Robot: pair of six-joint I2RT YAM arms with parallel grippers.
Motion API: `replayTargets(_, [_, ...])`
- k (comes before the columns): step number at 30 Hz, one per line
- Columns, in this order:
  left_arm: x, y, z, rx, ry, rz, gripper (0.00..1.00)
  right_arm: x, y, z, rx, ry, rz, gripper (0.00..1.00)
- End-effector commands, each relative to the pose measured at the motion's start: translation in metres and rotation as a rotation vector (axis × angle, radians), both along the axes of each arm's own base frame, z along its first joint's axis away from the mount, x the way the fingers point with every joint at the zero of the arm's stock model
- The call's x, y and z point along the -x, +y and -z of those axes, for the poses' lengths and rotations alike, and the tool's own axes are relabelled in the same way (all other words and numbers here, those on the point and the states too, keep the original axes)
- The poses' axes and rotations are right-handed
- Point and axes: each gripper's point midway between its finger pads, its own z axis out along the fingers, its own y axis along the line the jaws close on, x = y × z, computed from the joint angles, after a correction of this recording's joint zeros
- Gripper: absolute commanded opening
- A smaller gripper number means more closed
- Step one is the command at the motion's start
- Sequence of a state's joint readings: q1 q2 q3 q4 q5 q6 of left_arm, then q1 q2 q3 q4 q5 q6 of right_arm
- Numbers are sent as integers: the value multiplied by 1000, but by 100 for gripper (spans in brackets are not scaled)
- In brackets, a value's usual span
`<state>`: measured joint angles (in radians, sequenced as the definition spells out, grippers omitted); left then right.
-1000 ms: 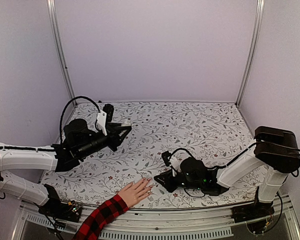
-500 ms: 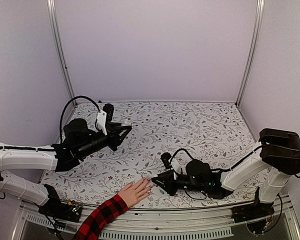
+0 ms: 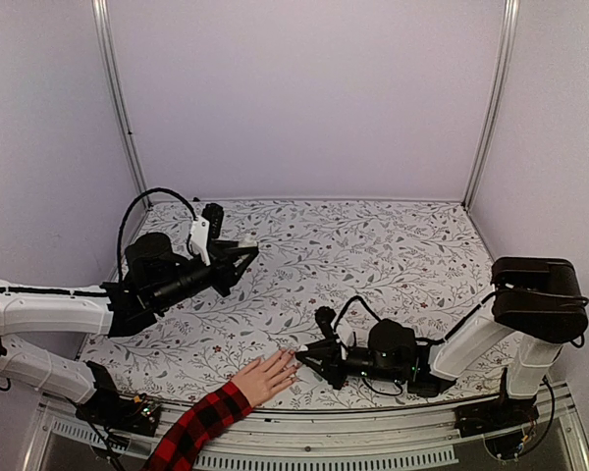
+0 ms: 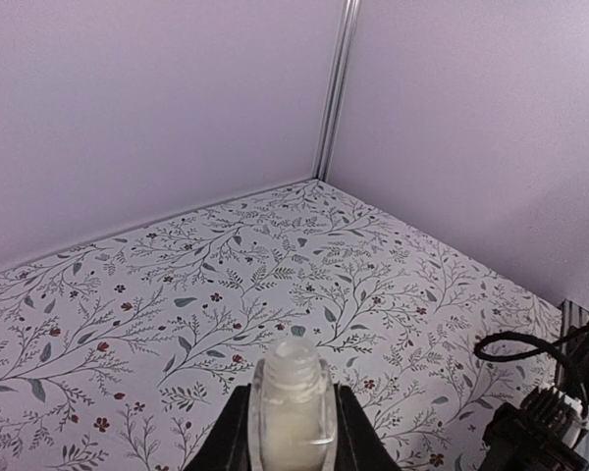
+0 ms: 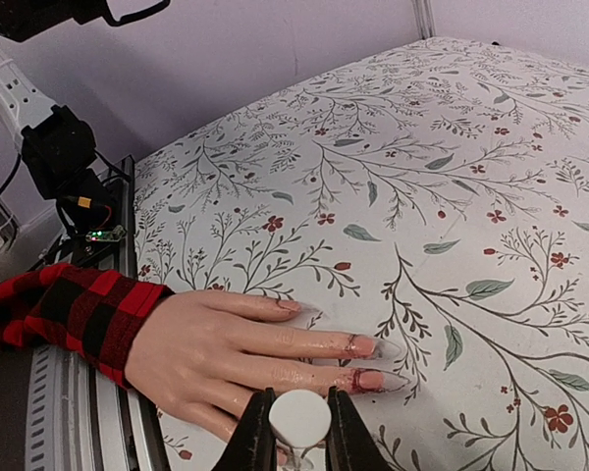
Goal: Paint the nails
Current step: Paint the nail polish on the nail.
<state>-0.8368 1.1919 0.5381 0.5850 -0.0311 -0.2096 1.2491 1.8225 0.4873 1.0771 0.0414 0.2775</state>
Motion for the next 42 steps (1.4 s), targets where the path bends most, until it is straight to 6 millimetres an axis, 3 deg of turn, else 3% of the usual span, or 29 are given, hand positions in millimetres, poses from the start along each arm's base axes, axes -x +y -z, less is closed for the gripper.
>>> replayTargets(1, [-3,0,-15,22,-34,-2,0,4,0,4,-7,-41,-15,0])
replayTargets(11, [-3,-1,-15,22,-32,-3,0,-2,-5,19,24,-34,26,0])
replayTargets(42, [-4,-1,-13,22,-29,-2,0,-7,-3,27,49,-24,50,0])
